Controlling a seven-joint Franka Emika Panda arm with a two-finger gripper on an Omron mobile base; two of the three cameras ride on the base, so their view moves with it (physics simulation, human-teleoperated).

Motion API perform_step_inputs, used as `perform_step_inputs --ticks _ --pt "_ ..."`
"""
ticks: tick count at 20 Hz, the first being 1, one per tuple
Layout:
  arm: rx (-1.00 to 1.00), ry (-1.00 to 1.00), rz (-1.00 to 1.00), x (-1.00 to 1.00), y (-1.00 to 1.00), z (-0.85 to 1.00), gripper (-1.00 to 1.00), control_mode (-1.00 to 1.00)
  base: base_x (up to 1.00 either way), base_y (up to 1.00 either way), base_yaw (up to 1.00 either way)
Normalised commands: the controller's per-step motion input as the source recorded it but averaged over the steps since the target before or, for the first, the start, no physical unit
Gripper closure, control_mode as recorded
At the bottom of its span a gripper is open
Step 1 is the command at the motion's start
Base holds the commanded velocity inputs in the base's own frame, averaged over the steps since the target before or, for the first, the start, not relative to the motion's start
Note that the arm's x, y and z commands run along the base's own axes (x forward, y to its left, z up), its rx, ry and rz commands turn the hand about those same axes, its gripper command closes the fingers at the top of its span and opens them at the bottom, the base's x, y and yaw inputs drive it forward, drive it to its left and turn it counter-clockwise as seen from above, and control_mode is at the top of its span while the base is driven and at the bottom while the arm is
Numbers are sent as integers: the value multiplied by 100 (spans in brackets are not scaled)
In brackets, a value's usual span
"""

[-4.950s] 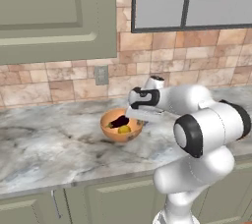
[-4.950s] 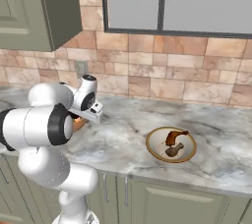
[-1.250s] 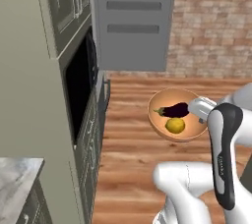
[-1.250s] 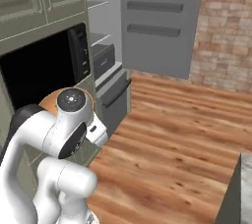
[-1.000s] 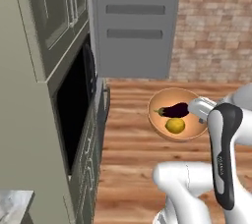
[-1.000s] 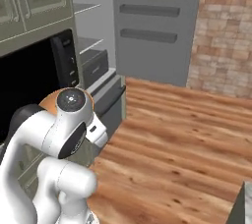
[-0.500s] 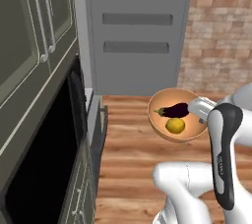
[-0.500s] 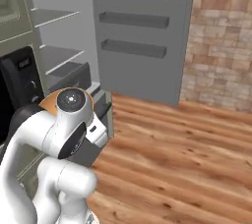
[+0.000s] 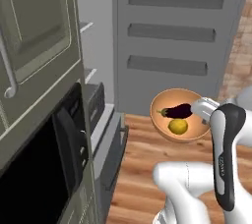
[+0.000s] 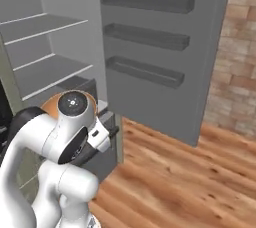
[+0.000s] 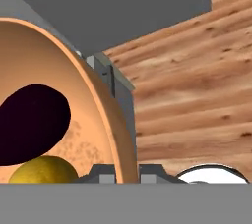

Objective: Place the bowl with the lemon and eggplant on the top shelf of the fridge. Place the bowl with the chicken drumsticks on the second highest shelf of the fridge.

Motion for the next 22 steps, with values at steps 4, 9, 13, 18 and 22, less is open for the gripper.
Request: perform_step_inputs --ticks 4,9,13,18,22 --pt "0 0 0 0 0 0 100 100 51 -28 89" --pt "0 0 0 0 0 0 100 100 73 -59 73" --pt "0 0 0 0 0 0 100 100 60 -54 61" --pt "0 0 0 0 0 0 100 100 0 -10 58" --pt "0 0 0 0 0 0 100 100 29 -6 32"
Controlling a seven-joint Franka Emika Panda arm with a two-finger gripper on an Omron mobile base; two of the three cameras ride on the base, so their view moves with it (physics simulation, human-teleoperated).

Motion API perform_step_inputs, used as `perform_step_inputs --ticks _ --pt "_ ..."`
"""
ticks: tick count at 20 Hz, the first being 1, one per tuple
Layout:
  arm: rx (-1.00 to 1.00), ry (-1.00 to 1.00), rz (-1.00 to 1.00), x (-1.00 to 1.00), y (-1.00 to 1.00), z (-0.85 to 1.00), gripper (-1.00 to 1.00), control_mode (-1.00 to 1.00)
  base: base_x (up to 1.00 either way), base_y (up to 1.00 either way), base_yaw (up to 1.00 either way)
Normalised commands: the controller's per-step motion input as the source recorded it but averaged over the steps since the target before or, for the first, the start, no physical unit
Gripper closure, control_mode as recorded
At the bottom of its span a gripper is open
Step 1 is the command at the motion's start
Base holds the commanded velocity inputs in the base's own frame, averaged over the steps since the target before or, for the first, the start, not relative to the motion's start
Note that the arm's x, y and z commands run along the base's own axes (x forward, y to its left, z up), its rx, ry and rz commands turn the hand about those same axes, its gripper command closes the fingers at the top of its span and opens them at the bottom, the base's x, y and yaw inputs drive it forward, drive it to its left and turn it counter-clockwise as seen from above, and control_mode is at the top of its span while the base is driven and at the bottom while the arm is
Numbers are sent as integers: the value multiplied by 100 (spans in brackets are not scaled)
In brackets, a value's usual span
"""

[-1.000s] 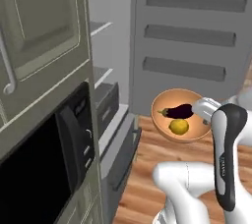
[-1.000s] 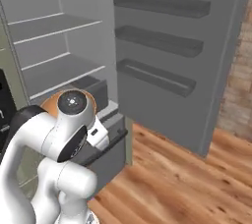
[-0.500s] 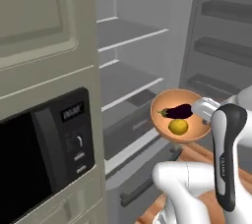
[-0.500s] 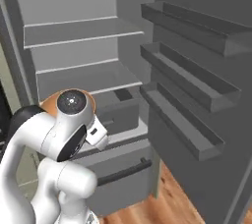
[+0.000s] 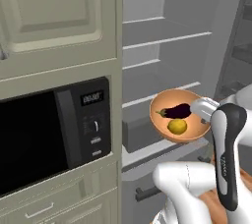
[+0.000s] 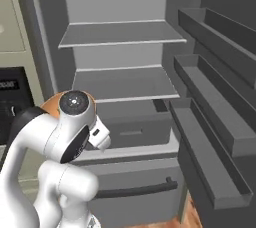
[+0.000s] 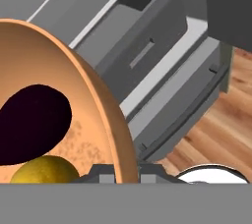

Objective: Place the bowl with the lemon and eggplant on the top shelf of the fridge. Place the bowl with the chicken drumsticks on the second highest shelf of the fridge.

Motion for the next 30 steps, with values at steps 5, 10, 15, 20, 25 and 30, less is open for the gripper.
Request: perform_step_inputs --ticks 5,10,15,20,25,30 --pt "0 0 0 0 0 0 100 100 49 0 9" --pt "0 0 0 0 0 0 100 100 63 -48 3" --pt "0 0 0 0 0 0 100 100 19 -24 0" --pt "0 0 0 0 0 0 100 100 3 -66 -2" --pt "0 0 0 0 0 0 100 100 16 -27 -3" --pt "13 -11 -10 -22 0 48 100 -100 0 0 0"
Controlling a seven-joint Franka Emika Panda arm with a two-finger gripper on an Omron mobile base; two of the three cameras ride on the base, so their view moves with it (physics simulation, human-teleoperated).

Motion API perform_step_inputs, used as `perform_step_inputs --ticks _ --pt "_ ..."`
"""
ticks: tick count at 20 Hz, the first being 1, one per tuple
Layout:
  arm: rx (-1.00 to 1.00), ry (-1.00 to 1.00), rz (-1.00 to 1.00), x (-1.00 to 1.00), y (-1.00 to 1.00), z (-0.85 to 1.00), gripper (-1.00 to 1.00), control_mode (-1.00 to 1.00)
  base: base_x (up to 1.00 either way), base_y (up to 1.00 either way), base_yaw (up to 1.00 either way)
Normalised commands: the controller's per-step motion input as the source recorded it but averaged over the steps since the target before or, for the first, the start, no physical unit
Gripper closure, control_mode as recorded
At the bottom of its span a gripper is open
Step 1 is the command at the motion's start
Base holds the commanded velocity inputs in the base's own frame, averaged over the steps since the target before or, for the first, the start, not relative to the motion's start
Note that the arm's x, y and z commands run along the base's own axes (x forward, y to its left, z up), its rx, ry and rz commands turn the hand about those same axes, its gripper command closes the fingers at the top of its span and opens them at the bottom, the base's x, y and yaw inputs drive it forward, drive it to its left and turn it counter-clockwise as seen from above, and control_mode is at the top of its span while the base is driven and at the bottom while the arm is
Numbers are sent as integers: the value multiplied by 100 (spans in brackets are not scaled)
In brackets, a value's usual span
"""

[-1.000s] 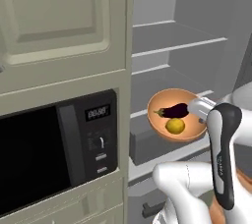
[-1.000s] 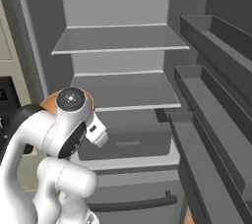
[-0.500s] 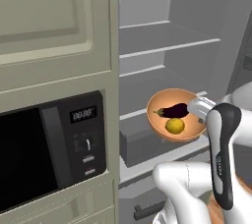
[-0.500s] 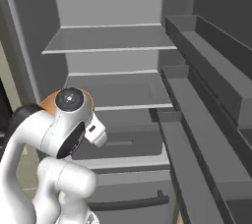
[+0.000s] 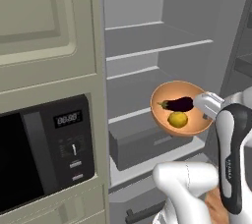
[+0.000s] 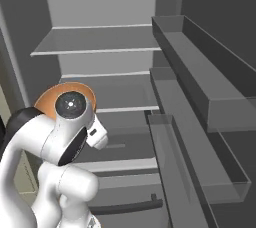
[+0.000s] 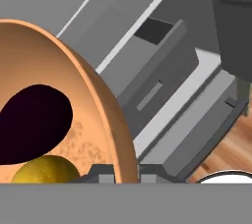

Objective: Place the bowl with the lemon and eggplant on the top shelf of the fridge. Place the bowl with the chicken drumsticks on the second highest shelf of the fridge.

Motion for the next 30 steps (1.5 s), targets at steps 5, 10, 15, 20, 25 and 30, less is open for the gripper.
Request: perform_step_inputs --ticks 5,10,15,20,25,30 --pt "13 -3 -24 -16 -1 88 100 -100 0 0 0" --pt "3 0 -17 -1 0 100 100 -100 0 0 0" --pt "9 1 -7 0 0 100 100 -100 0 0 0" --pt "25 -29 -1 1 9 16 100 -100 0 0 0" --pt "16 -16 -11 81 65 9 100 -100 0 0 0" --pt "1 8 -9 100 58 1 100 -100 0 0 0"
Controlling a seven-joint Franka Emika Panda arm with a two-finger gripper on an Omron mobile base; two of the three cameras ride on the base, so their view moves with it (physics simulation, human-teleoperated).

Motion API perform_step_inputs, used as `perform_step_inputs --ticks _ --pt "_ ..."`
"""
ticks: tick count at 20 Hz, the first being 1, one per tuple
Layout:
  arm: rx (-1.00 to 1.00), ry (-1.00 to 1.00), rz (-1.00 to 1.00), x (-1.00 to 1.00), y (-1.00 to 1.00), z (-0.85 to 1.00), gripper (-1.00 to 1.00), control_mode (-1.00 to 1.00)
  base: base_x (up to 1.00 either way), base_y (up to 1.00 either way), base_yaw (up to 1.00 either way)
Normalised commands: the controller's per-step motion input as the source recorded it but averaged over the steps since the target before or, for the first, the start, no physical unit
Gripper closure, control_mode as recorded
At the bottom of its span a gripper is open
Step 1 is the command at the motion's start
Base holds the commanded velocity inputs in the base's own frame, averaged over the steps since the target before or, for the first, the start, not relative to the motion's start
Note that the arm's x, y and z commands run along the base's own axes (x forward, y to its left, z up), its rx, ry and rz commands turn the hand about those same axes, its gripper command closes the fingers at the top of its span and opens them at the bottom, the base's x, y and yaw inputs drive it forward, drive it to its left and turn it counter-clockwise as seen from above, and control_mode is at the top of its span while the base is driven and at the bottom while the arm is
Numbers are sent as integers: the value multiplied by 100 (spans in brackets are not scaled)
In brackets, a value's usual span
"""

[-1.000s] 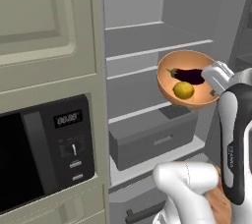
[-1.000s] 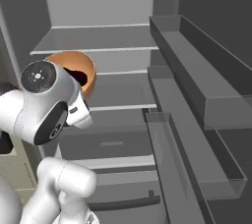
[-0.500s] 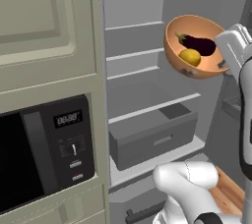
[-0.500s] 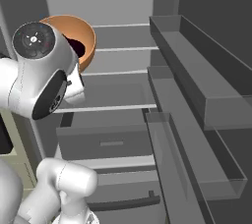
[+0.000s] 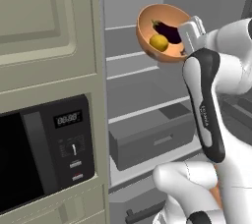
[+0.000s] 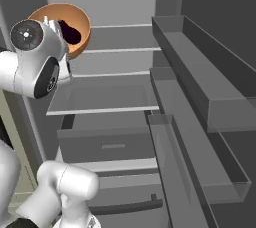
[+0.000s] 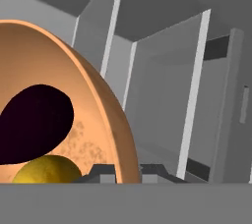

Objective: Place the bowl with the lemon and eggplant on the top shelf of the fridge. Place the bowl with the chicken drumsticks on the second highest shelf of the fridge.

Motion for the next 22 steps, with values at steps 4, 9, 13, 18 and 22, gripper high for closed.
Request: perform_step_inputs --ticks 4,9,13,18,22 --pt "0 29 -4 100 19 10 100 -100 0 0 0" --pt "0 31 0 100 0 21 100 -100 0 0 0" --pt "0 8 0 96 0 2 100 -100 0 0 0" --pt "0 0 0 100 2 -8 100 -100 0 0 0" --pt "-1 0 -3 100 19 -20 -100 -100 0 0 0"
